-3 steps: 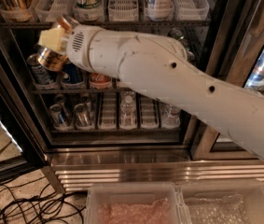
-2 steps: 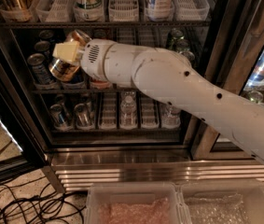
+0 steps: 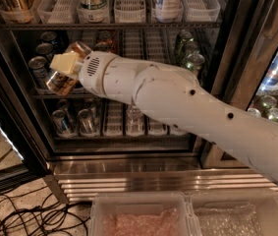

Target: Pick orange can from top shelf of fridge

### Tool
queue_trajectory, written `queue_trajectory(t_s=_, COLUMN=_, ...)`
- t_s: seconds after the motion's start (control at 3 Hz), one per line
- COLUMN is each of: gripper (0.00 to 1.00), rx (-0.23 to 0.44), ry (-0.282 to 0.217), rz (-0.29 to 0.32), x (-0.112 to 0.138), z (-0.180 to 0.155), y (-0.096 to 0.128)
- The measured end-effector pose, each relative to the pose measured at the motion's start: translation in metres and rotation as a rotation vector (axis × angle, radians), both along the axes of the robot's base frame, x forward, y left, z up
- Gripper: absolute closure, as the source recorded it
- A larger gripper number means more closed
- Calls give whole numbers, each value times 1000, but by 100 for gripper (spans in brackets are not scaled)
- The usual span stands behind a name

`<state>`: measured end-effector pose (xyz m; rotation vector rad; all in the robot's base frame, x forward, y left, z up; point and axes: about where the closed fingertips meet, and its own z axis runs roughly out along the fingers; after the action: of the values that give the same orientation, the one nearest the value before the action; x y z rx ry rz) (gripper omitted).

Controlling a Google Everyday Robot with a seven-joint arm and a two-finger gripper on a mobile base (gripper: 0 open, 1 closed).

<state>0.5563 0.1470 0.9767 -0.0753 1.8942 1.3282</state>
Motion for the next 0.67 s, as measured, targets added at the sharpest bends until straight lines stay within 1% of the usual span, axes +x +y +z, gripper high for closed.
queue_trajectory(t_s=0.33, gripper=100, rx=39, ry=151, rz=-48, x=-36, z=-38, y=3)
queue_trajectory(t_s=0.67, gripper=100, rx=45, ry=295, rz=-77, x=-62, z=-87, y=-2)
